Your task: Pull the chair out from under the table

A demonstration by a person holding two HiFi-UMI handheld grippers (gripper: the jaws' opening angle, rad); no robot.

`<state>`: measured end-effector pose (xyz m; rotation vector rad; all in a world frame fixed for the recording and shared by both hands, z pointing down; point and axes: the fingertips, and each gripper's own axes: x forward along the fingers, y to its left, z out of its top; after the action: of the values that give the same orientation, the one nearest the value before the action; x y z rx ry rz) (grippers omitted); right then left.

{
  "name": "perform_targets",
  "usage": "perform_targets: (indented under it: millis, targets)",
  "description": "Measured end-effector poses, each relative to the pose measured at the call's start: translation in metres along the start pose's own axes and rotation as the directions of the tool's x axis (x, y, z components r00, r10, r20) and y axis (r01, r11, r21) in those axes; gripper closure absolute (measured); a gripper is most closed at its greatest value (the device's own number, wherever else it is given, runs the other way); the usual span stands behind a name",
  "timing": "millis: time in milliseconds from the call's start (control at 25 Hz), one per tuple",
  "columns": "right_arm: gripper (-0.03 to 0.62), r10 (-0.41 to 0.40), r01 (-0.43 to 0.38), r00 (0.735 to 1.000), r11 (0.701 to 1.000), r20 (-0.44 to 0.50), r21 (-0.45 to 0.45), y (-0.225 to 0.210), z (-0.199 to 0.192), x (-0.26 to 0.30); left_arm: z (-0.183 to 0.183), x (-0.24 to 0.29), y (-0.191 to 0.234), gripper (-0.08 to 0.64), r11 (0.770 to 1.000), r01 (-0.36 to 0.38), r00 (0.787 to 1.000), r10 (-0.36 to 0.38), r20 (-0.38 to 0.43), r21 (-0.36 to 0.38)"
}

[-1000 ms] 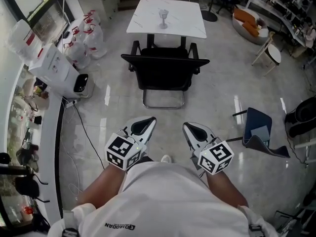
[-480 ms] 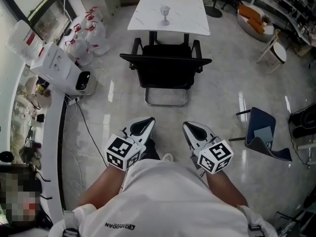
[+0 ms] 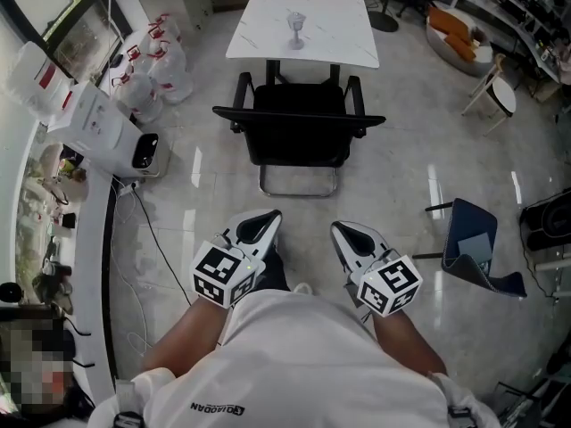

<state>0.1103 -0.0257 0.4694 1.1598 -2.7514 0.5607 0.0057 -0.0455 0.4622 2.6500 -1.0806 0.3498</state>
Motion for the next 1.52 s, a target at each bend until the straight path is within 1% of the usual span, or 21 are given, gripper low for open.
perform_targets:
  millis: [120, 280, 520, 720, 880, 1000, 1080, 1160, 1240, 1360, 1520]
  targets:
    - [0.587, -0.004, 0.004, 1.000, 1.000, -0.006, 0.002, -0.008, 0.005, 0.018, 0.003, 0.008, 0.015, 0.552, 1.000, 0.007, 1.000, -0.007, -0.009, 0.003]
    - [0.588, -0.006, 0.006, 1.000, 1.000, -0.012, -0.005, -0.021, 0.019, 0.047, 0.014, 0.023, 0.048, 0.552, 1.000, 0.006, 1.000, -0.006, -0.008, 0.006]
    - [0.587, -0.036, 0.036, 0.999, 0.999, 0.025, -0.033, -0.050, 0.070, 0.099, 0.063, 0.053, 0.104, 0.552, 0.998, 0.027, 0.999, -0.029, 0.035, 0.049]
    - [0.588, -0.066, 0.071, 0.996, 0.995, 0.057, -0.073, -0.064, 0.113, 0.142, 0.100, 0.072, 0.146, 0.552, 0.993, 0.079, 0.995, -0.084, 0.057, 0.086]
    - [0.588, -0.107, 0.114, 0.990, 0.990, 0.087, -0.083, -0.079, 0.136, 0.175, 0.120, 0.085, 0.179, 0.552, 0.986, 0.115, 0.990, -0.123, 0.063, 0.117]
    - [0.587, -0.133, 0.142, 0.986, 0.987, 0.103, -0.082, -0.087, 0.146, 0.194, 0.130, 0.092, 0.201, 0.552, 0.981, 0.137, 0.987, -0.147, 0.066, 0.137]
    - [0.586, -0.147, 0.158, 0.983, 0.983, 0.114, -0.096, -0.091, 0.152, 0.205, 0.132, 0.097, 0.213, 0.552, 0.977, 0.151, 0.985, -0.162, 0.066, 0.152]
    - [0.587, -0.164, 0.178, 0.978, 0.978, 0.127, -0.111, -0.096, 0.159, 0.211, 0.132, 0.103, 0.223, 0.552, 0.974, 0.163, 0.983, -0.175, 0.062, 0.157]
    - [0.587, -0.175, 0.191, 0.975, 0.976, 0.138, -0.108, -0.103, 0.166, 0.216, 0.131, 0.110, 0.230, 0.552, 0.973, 0.173, 0.982, -0.183, 0.054, 0.154]
    - [0.586, -0.174, 0.188, 0.975, 0.978, 0.138, -0.094, -0.110, 0.173, 0.221, 0.134, 0.120, 0.237, 0.552, 0.974, 0.178, 0.981, -0.187, 0.054, 0.143]
    - [0.586, -0.164, 0.176, 0.978, 0.980, 0.133, -0.091, -0.127, 0.177, 0.225, 0.142, 0.134, 0.240, 0.552, 0.977, 0.158, 0.983, -0.169, 0.066, 0.140]
